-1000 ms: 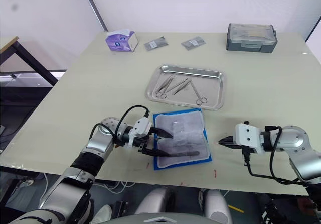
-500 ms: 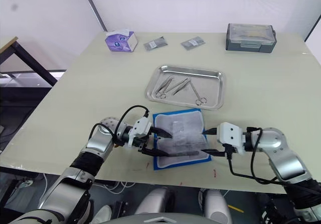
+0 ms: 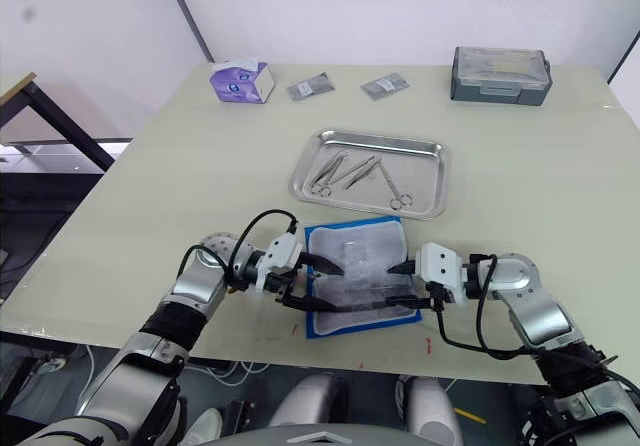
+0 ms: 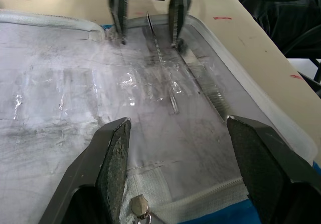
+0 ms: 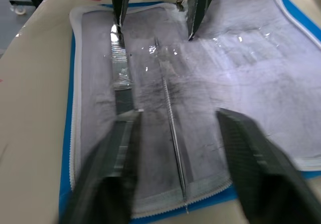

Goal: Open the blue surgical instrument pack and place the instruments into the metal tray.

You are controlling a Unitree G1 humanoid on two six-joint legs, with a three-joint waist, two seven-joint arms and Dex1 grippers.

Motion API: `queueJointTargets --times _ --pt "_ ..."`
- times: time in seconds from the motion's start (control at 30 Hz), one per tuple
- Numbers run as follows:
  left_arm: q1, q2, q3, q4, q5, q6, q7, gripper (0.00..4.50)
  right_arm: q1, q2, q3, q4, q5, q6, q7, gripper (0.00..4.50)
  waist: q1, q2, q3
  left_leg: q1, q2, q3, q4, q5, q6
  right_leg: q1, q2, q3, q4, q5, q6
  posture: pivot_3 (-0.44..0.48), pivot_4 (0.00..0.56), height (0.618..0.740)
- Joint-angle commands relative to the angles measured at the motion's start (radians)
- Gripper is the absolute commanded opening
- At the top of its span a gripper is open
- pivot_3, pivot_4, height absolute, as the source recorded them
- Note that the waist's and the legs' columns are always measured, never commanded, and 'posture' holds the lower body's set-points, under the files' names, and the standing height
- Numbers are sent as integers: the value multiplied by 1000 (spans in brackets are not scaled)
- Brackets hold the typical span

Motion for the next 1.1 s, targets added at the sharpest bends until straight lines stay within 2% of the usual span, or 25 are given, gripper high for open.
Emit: queueJointTargets --times 0.03,0.07,0.1,0.4,0.83,1.1 --pt "74 9 -105 95 93 39 -26 3256 -5 -1 10 31 -13 -13 13 630 0 0 0 0 0 0 0 0 0 0 0 0 0 0 0 0 150 738" --pt "73 9 -105 95 93 39 -26 3256 -6 -1 10 35 -14 -15 15 144 0 0 0 0 0 0 0 0 0 0 0 0 0 0 0 0 150 738" --pt "73 9 -105 96 93 39 -26 3256 -7 0 10 37 -14 -15 17 60 -1 0 0 0 0 0 0 0 0 0 0 0 0 0 0 0 150 738" --pt "70 10 -104 99 93 37 -25 3256 -22 -10 -1 11 -7 -20 28 60 0 0 0 1 0 0 0 0 0 0 0 0 0 0 0 0 150 738" --pt "70 7 -106 97 92 37 -27 3256 -30 -91 -40 -147 13 38 32 60 1 0 0 0 0 0 0 0 0 0 0 0 0 0 0 0 150 738" --pt "70 5 -108 97 92 37 -26 3256 -28 -152 -54 -174 -11 4 31 60 1 -1 1 0 0 0 0 0 0 0 0 0 0 0 0 0 150 738"
